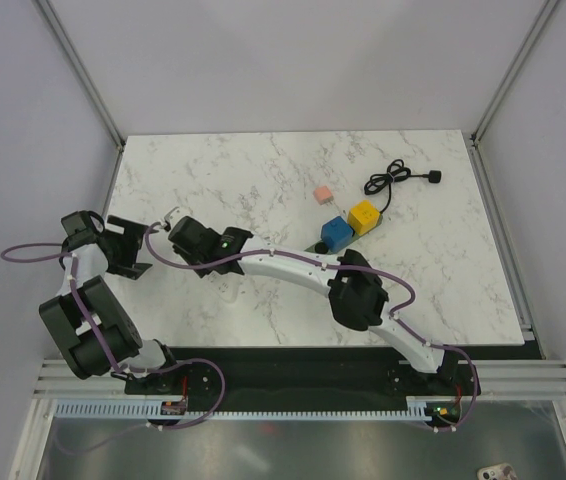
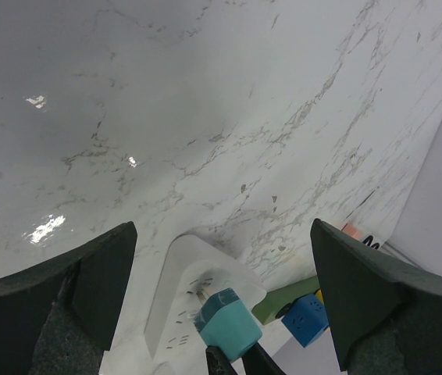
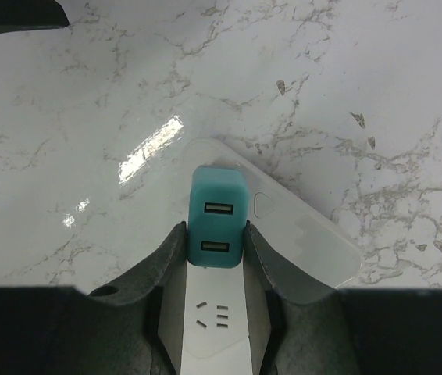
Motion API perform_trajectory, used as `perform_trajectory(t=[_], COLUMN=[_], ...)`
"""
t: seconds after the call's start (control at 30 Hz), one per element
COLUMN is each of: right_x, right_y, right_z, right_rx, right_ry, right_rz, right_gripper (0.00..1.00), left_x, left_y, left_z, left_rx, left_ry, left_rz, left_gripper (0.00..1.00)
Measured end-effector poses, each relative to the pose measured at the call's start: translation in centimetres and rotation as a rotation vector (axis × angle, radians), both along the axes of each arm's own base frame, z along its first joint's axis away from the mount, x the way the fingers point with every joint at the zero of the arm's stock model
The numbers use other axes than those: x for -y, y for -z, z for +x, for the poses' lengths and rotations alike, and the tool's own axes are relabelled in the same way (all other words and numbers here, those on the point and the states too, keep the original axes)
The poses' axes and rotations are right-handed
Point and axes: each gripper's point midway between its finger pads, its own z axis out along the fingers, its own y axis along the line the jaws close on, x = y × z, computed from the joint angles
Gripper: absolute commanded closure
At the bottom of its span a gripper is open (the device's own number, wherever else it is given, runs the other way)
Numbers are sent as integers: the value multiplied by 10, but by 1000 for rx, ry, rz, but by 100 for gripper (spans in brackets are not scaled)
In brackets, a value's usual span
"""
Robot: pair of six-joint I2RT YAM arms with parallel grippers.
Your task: Insert the plug
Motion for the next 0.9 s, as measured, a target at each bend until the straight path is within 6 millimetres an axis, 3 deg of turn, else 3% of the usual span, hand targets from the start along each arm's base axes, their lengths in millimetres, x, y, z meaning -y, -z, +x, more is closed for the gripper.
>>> perform_trajectory(t=[0.9], right_x=[-3], right_y=[2], right_z=[7], right_rx=[5], right_ry=[-1], right_rz=[3], right_gripper=[100], left_x=[-6], left_y=[1], left_z=[-2], left_rx=[-4], left_ry=[-22], left_rz=[-1], left_gripper=[0])
